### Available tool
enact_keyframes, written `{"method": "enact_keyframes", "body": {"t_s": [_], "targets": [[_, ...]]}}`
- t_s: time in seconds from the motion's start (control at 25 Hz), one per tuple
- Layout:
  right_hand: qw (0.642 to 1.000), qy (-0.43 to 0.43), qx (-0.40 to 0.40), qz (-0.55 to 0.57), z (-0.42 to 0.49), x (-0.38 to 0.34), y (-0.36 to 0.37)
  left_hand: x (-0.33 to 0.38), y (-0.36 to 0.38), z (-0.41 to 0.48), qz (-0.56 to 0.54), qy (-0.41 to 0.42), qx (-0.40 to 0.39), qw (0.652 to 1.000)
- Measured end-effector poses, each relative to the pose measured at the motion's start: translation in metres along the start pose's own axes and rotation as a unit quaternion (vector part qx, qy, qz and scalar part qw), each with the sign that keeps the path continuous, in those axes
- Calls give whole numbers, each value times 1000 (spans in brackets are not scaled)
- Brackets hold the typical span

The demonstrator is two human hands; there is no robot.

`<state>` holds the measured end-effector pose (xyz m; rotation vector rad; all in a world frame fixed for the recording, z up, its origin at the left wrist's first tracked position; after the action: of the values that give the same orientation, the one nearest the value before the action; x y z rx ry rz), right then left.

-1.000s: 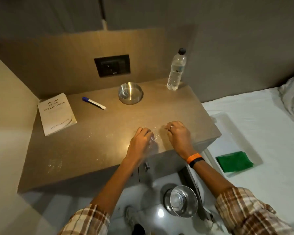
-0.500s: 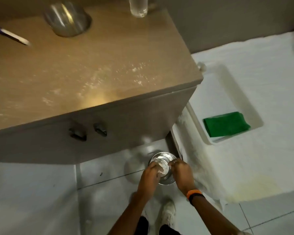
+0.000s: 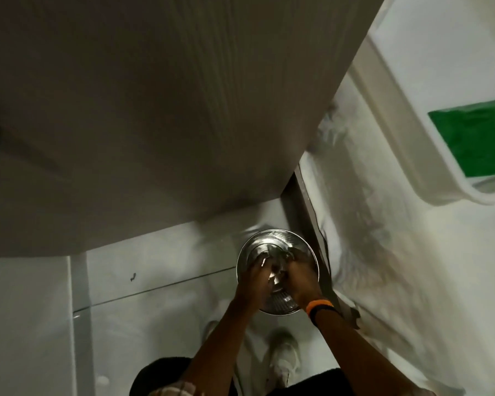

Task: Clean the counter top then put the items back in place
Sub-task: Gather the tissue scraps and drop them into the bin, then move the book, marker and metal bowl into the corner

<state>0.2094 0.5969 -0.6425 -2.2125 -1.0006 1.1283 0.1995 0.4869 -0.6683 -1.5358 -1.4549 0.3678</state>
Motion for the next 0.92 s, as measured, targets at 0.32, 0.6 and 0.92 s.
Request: {"method": "enact_keyframes", "body": {"t_s": [0.32, 0.6, 0.92], "targets": [[981, -127, 131, -67, -57, -70, -68, 43, -120, -68, 167, 104, 162, 967], [920, -319, 228, -16, -229, -277, -241, 92, -368, -264, 110, -7, 339, 934], [820, -488, 297, -40, -322, -548, -399, 75, -662, -407, 194, -83, 518, 829]]}}
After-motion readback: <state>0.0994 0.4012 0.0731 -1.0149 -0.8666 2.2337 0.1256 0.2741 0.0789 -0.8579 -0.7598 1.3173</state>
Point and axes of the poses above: each hand's wrist, its own z-axis towards the middle knuckle, its own y-axis out of the palm, x = y × z, the point moved 7 cm from there along z, towards the middle knuckle, and after that the axes turned 13 degrees about z, right-handed, at the moved point
